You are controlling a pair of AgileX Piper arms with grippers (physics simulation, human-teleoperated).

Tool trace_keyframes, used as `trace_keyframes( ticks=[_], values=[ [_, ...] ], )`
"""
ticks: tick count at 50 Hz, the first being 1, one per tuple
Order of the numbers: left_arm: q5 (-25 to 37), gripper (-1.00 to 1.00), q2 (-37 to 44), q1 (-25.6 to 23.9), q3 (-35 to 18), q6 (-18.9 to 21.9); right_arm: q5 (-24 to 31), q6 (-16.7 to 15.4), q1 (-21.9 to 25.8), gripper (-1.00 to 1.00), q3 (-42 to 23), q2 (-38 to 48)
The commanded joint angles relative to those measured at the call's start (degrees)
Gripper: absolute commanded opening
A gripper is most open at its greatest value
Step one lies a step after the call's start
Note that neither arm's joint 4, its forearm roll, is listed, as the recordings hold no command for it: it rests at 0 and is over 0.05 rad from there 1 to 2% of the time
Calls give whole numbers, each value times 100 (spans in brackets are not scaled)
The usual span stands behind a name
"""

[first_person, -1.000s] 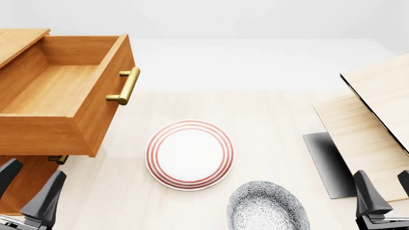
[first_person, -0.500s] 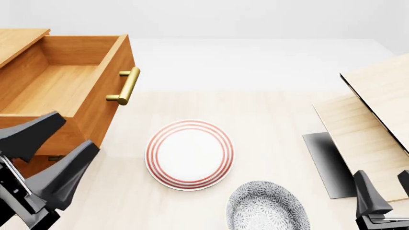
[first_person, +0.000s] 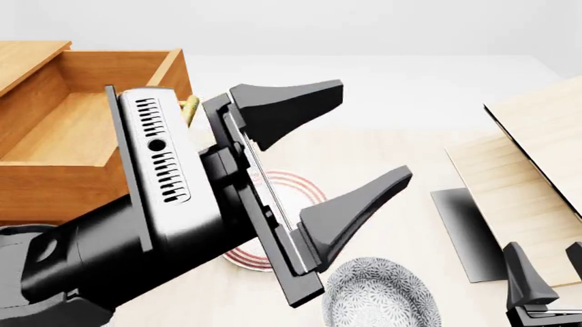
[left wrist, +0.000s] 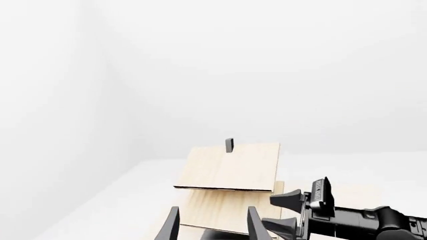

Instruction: Close the top drawer of the cabinet.

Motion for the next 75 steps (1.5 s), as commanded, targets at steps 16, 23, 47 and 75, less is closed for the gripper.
trace_keyframes(
  ticks=[16,23,47,75],
  values=[
    [-218,100,1096,1419,-340,1156,0,0,0,100,0,0],
    [-333,100,1083,2141,-71,1478,0,0,0,100,0,0],
    [612,100,1209,2435,303,2058,0,0,0,100,0,0],
    [829,100,891,4031,760,2671,0,0,0,100,0,0]
  ],
)
